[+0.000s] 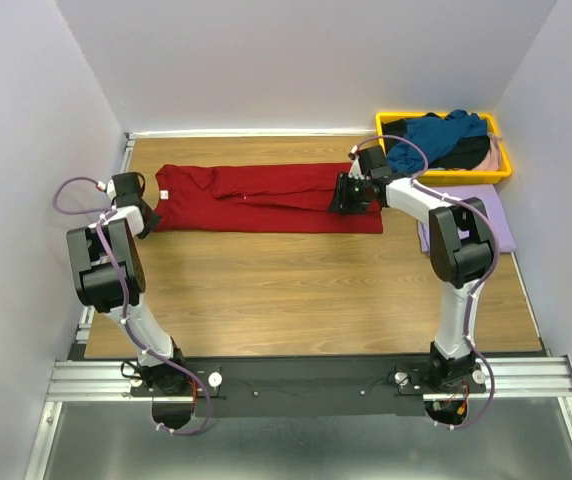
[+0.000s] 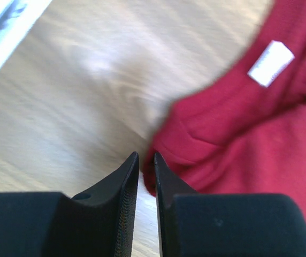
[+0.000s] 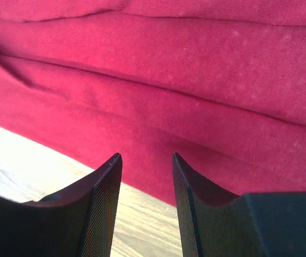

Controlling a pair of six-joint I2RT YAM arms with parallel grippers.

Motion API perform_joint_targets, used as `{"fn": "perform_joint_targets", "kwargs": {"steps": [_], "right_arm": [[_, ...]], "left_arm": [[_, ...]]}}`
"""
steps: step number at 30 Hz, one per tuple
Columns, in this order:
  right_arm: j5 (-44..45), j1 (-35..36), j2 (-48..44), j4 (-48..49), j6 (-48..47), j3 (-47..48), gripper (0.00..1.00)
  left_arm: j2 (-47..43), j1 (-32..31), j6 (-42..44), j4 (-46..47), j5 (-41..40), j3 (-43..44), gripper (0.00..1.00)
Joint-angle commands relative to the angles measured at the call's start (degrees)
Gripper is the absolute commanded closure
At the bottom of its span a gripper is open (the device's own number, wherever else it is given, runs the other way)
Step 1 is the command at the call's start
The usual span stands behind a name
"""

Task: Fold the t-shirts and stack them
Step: Fold the tshirt

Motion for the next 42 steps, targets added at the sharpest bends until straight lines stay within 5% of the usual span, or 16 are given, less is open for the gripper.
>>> {"fn": "perform_joint_targets", "kwargs": {"steps": [1, 8, 21, 25, 30, 35, 42], "right_arm": [[1.2, 0.4, 1.7, 1.1, 0.6, 1.2, 0.51], [-1.0, 0.5, 2.1, 1.2, 0.1, 2.9, 0.51], [-2.8, 2.4, 4.2, 1.2, 2.1, 4.2, 0.51], [3.0, 4.7, 3.1, 1.0, -1.6, 3.6, 0.49], [18.3, 9.0, 2.6, -0.3, -10.7, 5.0, 0.34], [30.9, 12.3, 3.8, -0.5, -17.0, 7.7, 0.24], [37.7, 13.9, 6.8, -0.5, -21.0, 10.8, 0.23]], "left_arm": [[1.4, 2.6, -1.7, 1.3, 2.0, -0.5, 0.75], [-0.4, 3.4, -1.5, 1.1, 4.0, -2.1, 0.74], [-9.5, 3.5, -0.7, 1.4, 3.9, -5.7, 0.46], [-12.5, 3.4, 0.1, 2.0, 5.0, -7.4, 0.33], [-17.0, 1.5, 1.3, 1.7, 4.3, -9.3, 0.12], [-21.5, -1.9, 2.5, 1.2, 1.5, -11.4, 0.09], [-22.9, -9.2, 4.1, 1.5, -3.1, -12.8, 0.09]]}}
